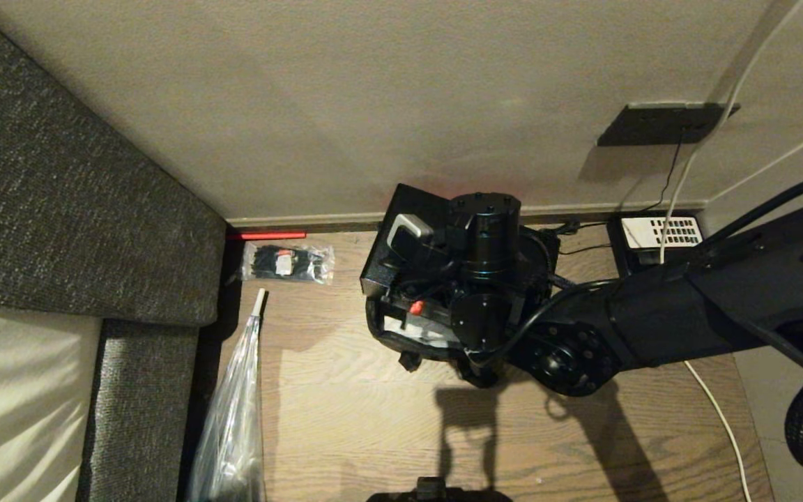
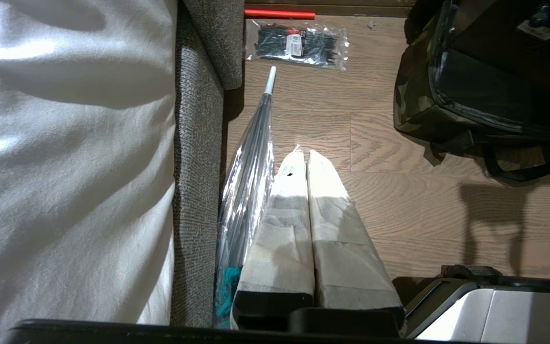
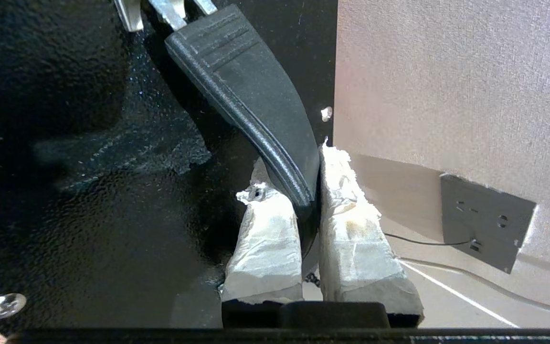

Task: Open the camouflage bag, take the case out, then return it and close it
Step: Close the top of the storage box

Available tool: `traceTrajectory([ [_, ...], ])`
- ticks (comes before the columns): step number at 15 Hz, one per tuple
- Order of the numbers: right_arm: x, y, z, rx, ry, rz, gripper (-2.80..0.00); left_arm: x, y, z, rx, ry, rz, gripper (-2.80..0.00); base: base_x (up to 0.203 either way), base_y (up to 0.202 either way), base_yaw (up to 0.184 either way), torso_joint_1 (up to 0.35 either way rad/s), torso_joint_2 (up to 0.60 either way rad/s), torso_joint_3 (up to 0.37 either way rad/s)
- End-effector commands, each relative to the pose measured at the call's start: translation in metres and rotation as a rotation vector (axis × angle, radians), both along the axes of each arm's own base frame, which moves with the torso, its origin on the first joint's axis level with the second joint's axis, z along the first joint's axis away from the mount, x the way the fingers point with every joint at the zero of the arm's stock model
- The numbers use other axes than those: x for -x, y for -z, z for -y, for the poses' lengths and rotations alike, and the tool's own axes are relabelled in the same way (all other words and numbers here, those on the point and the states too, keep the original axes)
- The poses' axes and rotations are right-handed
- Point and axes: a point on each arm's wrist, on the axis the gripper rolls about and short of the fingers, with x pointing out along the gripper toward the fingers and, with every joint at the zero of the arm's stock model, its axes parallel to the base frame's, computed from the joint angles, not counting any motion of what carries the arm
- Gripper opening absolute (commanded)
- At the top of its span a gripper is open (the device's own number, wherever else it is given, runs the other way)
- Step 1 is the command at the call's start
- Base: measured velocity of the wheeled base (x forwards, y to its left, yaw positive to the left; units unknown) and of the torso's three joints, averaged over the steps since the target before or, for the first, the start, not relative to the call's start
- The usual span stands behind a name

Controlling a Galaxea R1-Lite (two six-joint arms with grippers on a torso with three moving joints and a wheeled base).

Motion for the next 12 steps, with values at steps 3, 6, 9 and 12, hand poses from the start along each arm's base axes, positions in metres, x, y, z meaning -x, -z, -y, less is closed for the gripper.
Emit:
traceTrajectory([
  [3, 0.001, 0.007, -0.001, 0.017, -0.006, -0.012, -2.8, 0.0, 0.001, 0.0, 0.0, -0.001, -0.003, -2.8, 0.0, 0.0, 0.0, 0.0, 0.0, 0.0],
  [6, 0.002, 0.013, 0.003, 0.035, -0.072, -0.028, -2.8, 0.0, 0.001, 0.0, 0.0, -0.001, -0.003, -2.8, 0.0, 0.0, 0.0, 0.0, 0.0, 0.0],
  [9, 0.001, 0.016, 0.009, 0.042, -0.092, -0.04, -2.8, 0.0, 0.001, 0.0, 0.0, -0.001, -0.003, -2.8, 0.0, 0.0, 0.0, 0.0, 0.0, 0.0],
  [12, -0.005, 0.017, 0.013, 0.037, -0.113, -0.038, -2.8, 0.0, 0.001, 0.0, 0.0, -0.001, -0.003, -2.8, 0.0, 0.0, 0.0, 0.0, 0.0, 0.0],
])
